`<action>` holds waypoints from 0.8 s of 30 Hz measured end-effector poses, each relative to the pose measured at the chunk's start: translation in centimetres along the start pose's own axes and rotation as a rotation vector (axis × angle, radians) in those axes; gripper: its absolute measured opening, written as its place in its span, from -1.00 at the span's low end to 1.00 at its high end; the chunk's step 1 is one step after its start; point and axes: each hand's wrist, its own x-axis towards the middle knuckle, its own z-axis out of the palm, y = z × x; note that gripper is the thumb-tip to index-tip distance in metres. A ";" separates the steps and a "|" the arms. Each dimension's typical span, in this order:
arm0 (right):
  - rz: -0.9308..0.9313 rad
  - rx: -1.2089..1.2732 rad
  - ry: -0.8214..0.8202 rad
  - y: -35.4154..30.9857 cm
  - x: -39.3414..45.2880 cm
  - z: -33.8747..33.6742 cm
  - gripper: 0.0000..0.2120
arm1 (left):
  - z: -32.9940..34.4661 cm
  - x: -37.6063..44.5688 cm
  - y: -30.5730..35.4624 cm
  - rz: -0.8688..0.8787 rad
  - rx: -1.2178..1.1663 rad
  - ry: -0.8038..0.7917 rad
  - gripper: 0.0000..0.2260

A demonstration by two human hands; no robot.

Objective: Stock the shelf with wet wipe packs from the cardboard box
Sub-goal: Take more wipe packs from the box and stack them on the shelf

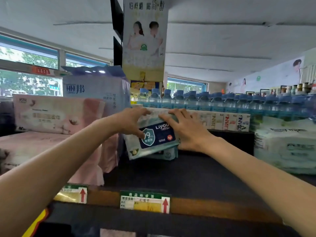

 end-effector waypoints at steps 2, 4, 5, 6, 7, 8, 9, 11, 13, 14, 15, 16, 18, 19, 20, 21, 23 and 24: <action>0.018 -0.002 0.015 0.0 0.3 0.0 -0.02 | 0.6 0.1 -0.2 -0.032 0.143 -0.070 -0.16; 0.046 0.013 0.041 0.2 0.6 -0.4 -0.02 | 0.8 0.2 -0.3 -0.032 0.253 -0.001 -0.12; 0.059 0.018 0.060 0.3 0.8 -0.7 -0.02 | 0.7 0.3 -0.4 -0.018 0.285 0.059 -0.13; 0.073 0.025 0.086 0.5 1.0 -1.0 -0.03 | 0.5 0.3 -0.3 -0.006 0.302 0.123 -0.14; 0.092 0.022 0.116 0.7 1.4 -1.2 -0.04 | 0.3 0.4 -0.3 0.002 0.307 0.189 -0.16; 0.115 0.010 0.152 0.9 1.8 -1.2 -0.03 | 0.1 0.6 -0.2 0.006 0.316 0.257 -0.18; 0.140 -0.020 0.199 1.1 2.4 -1.1 -0.01 | 0.0 1.0 -0.1 0.007 0.345 0.325 -0.19; 0.192 -0.087 0.308 1.4 3.6 -0.2 0.02 | 0.2 2.2 0.2 -0.031 0.423 0.416 -0.21; 0.205 -0.084 0.358 1.2 4.6 0.9 0.04 | 1.1 3.5 0.3 -0.108 0.441 0.405 -0.23; 0.180 -0.084 0.307 0.8 4.9 1.5 0.05 | 1.9 4.1 0.1 -0.147 0.424 0.365 -0.25; 0.145 -0.095 0.224 0.3 5.1 2.1 0.04 | 2.9 4.7 -0.2 -0.175 0.399 0.306 -0.26; 0.112 -0.087 0.115 0.0 5.2 2.8 0.01 | 3.8 5.1 -0.5 -0.189 0.377 0.252 -0.26; 0.086 -0.008 -0.048 0.3 5.3 3.3 -0.01 | 5.1 5.9 -1.2 -0.191 0.364 0.233 -0.25; 0.081 0.044 -0.083 0.8 5.4 3.1 0.00 | 5.2 6.1 -1.2 -0.188 0.359 0.254 -0.27; 0.075 0.114 -0.102 1.4 5.3 2.8 0.01 | 5.1 6.2 -1.2 -0.186 0.353 0.267 -0.29; 0.073 0.180 -0.119 1.7 5.2 2.6 0.01 | 5.0 6.1 -1.0 -0.185 0.349 0.264 -0.29; 0.084 0.219 -0.114 1.8 4.8 2.5 -0.01 | 5.0 5.9 -0.6 -0.204 0.337 0.257 -0.27; 0.098 0.193 -0.099 1.5 4.5 2.6 -0.01 | 5.0 5.7 -0.3 -0.220 0.327 0.254 -0.25</action>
